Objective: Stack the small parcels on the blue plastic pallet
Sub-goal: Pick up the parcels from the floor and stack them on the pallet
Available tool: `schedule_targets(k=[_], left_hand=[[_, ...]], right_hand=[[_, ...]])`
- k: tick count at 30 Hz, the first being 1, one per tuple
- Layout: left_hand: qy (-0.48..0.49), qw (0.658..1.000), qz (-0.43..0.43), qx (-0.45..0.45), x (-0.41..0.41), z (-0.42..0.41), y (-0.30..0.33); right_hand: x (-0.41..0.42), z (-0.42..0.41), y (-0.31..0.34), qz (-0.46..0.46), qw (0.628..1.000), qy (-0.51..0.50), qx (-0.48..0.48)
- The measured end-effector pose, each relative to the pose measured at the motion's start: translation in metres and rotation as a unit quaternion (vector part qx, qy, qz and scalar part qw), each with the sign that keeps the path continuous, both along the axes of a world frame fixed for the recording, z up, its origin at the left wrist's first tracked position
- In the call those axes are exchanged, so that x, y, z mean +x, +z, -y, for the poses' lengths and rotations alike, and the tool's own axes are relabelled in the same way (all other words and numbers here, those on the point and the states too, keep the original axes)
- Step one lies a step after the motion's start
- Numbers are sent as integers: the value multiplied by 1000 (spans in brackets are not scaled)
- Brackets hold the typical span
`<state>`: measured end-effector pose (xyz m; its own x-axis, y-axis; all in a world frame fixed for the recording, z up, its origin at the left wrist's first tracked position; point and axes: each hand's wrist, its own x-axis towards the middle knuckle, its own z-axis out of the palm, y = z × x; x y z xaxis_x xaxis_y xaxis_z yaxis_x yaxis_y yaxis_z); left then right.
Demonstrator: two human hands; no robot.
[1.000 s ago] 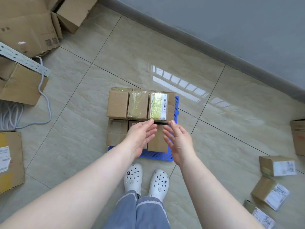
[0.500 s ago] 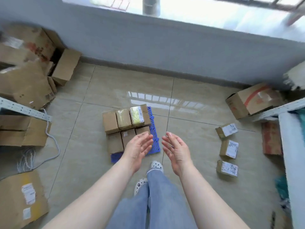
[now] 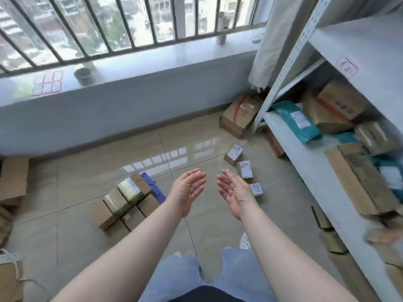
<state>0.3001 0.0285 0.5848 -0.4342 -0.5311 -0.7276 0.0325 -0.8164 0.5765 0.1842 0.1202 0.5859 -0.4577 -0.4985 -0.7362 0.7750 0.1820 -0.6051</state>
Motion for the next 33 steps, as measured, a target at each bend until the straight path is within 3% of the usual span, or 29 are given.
schedule_targets(k=[12,21,28,33], left_hand=[[-73,996,27,37,-191,-88,-17],[-72,995,52,47,-250,-82,-36],[-93,990,99,37,-295,-33,-98],[-98,984,142,40,-329,-31,-179]], right_hand=[[-209,-115,-8,-47,997,-21,65],[-282,-100,-33,-28,994,23,100],[-340,-69,-98,-41,989,27,138],[-372,-66,-180,-50,982,58,171]])
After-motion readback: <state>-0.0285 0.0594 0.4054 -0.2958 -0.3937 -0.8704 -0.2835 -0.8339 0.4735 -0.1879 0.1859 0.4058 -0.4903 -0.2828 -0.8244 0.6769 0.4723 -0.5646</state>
